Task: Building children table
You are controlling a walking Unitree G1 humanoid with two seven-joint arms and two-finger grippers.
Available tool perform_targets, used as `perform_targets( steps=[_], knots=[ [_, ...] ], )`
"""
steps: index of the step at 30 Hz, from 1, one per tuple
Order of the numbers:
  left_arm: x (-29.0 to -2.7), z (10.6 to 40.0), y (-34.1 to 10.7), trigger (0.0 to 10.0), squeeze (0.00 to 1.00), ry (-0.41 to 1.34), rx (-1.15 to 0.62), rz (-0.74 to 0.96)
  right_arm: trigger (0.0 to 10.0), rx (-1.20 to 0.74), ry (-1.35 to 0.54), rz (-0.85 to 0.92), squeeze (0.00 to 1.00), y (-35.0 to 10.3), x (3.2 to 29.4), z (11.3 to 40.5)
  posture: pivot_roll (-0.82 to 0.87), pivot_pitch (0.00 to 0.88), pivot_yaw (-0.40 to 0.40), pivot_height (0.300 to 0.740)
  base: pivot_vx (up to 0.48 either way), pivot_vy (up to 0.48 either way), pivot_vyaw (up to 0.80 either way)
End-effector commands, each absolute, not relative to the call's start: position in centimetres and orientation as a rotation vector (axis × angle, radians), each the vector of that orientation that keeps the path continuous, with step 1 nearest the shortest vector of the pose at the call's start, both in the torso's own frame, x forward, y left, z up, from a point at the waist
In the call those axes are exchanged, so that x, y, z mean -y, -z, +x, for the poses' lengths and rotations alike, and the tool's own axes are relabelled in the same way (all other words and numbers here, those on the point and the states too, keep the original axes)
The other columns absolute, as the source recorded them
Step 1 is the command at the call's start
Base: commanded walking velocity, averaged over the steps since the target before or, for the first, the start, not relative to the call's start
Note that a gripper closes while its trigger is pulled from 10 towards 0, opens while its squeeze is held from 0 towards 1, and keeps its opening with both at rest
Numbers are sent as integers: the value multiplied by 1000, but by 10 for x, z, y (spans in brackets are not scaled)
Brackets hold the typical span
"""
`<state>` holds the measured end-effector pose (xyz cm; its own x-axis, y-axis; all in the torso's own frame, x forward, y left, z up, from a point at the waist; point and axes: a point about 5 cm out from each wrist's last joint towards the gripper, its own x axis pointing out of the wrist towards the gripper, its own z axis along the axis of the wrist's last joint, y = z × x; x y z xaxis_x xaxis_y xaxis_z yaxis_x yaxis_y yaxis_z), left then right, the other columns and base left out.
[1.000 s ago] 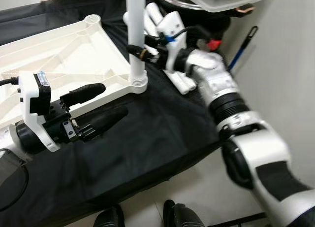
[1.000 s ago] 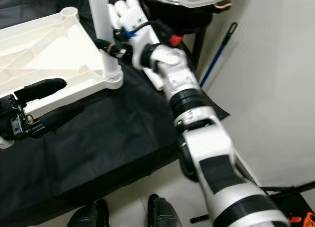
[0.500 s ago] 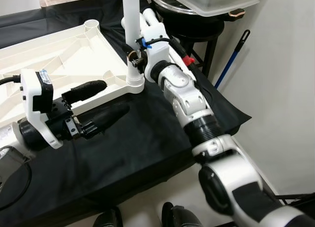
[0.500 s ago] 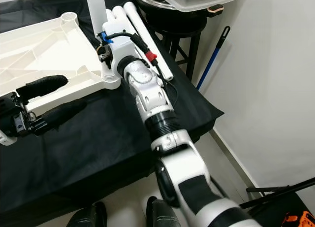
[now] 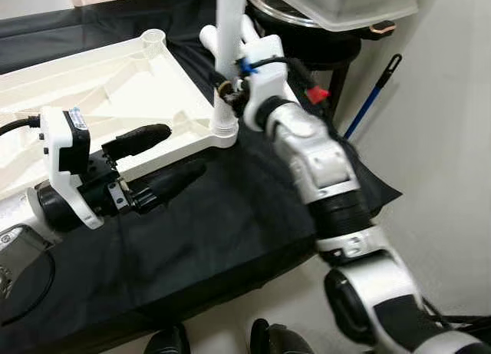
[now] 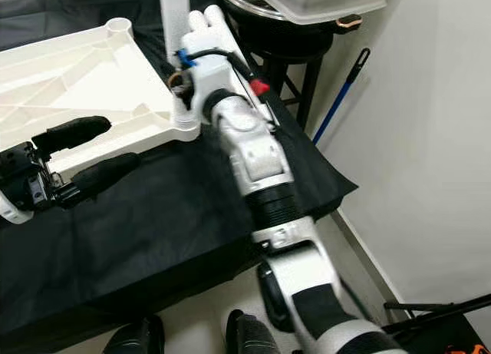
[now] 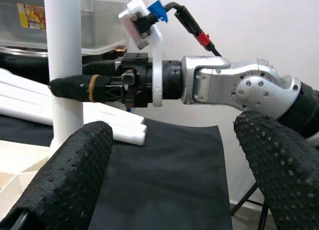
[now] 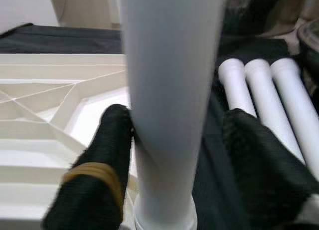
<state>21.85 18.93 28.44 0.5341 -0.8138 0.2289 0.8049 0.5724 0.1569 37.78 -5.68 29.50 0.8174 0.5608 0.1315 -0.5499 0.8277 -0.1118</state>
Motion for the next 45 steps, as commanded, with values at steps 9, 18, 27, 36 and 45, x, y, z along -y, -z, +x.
perform_targets(
  steps=[9, 18, 27, 36, 45],
  knots=[
    [-186, 213, -282, 10000, 0, 989, 280, 29, 10000, 227, -1041, -58, 1000, -318, 97, 374, 62, 249, -95, 740, 0, 0, 0],
    [-188, 209, -283, 10000, 0, 989, 266, 34, 10000, 180, -1075, -90, 0, -317, 116, 393, 95, 283, -94, 740, 0, 0, 0],
    [-190, 202, -288, 10000, 0, 982, 250, 38, 10000, 205, -1215, -117, 0, -323, 93, 393, 132, 324, -89, 740, 0, 0, 0],
    [-187, 192, -289, 10000, 0, 986, 225, 35, 7059, 215, -1205, -197, 0, -320, 82, 395, 156, 356, -88, 740, 0, 0, 0],
    [-185, 188, -292, 10000, 0, 985, 215, 32, 0, 243, -1180, -249, 0, -327, 88, 397, 155, 364, -89, 740, 0, 0, 0]
  ],
)
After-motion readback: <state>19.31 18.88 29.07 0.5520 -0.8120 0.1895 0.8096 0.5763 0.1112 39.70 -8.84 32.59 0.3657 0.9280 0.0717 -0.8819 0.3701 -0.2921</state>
